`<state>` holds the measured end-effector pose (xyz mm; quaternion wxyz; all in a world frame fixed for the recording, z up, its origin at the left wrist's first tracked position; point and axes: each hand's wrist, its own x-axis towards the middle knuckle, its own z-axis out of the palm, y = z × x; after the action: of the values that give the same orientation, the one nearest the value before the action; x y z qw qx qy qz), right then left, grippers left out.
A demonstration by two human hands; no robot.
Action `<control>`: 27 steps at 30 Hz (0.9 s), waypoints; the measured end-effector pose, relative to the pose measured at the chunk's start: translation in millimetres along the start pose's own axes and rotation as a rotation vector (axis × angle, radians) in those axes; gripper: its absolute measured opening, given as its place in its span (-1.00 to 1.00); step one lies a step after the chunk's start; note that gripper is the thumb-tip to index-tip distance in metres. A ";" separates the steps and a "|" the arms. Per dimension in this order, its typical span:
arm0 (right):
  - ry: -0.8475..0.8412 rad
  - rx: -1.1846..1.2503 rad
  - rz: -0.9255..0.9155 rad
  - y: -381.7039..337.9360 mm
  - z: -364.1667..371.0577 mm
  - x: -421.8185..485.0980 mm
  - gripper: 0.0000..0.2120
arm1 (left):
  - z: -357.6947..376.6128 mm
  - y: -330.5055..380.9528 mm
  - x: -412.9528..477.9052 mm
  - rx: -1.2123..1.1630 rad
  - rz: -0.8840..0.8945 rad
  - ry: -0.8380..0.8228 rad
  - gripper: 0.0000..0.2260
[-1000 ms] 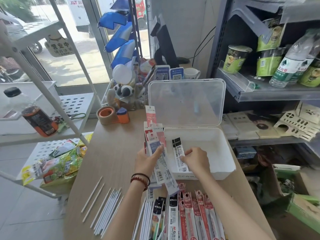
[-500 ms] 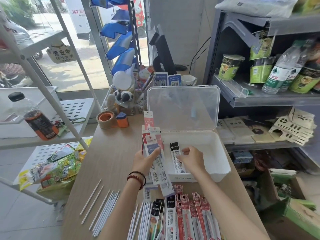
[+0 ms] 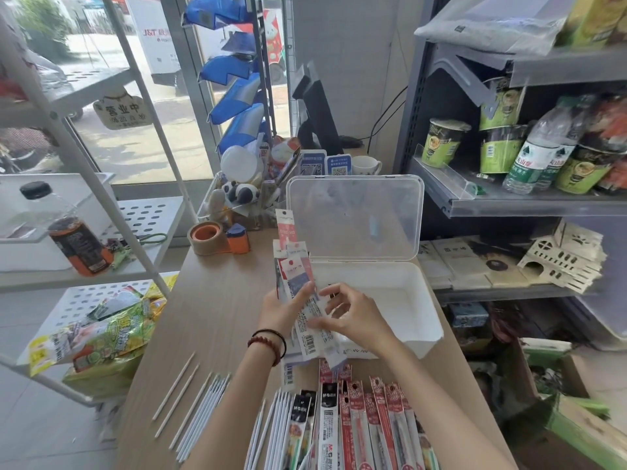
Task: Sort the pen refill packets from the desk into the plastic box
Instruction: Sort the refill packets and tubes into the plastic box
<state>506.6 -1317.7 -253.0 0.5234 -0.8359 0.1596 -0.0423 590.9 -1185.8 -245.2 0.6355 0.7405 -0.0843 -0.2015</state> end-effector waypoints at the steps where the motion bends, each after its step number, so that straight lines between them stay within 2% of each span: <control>1: 0.016 0.041 0.020 0.6 -1.2 0.2 -0.41 | -1.6 0.6 0.5 0.002 -0.009 0.001 -0.82; 7: 0.062 0.183 0.077 9.3 -9.6 2.5 -0.55 | -5.8 -1.1 2.7 0.082 -0.018 -0.091 -0.82; 14: 0.240 0.243 0.121 31.3 -38.5 1.7 -0.65 | -15.8 -0.8 10.8 0.040 -0.023 0.049 -0.82; 19: 0.286 0.246 0.129 34.4 -37.8 9.0 -0.68 | -33.1 0.9 13.5 0.067 0.001 0.083 -0.87; 27: 0.184 0.105 0.144 18.2 12.2 33.6 -0.72 | -50.0 -6.5 7.0 0.088 -0.022 0.084 -0.88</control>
<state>537.2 -1324.9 -277.9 0.5512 -0.7864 0.2641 -0.0895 616.7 -1142.0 -247.4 0.6030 0.7765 -0.0582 -0.1735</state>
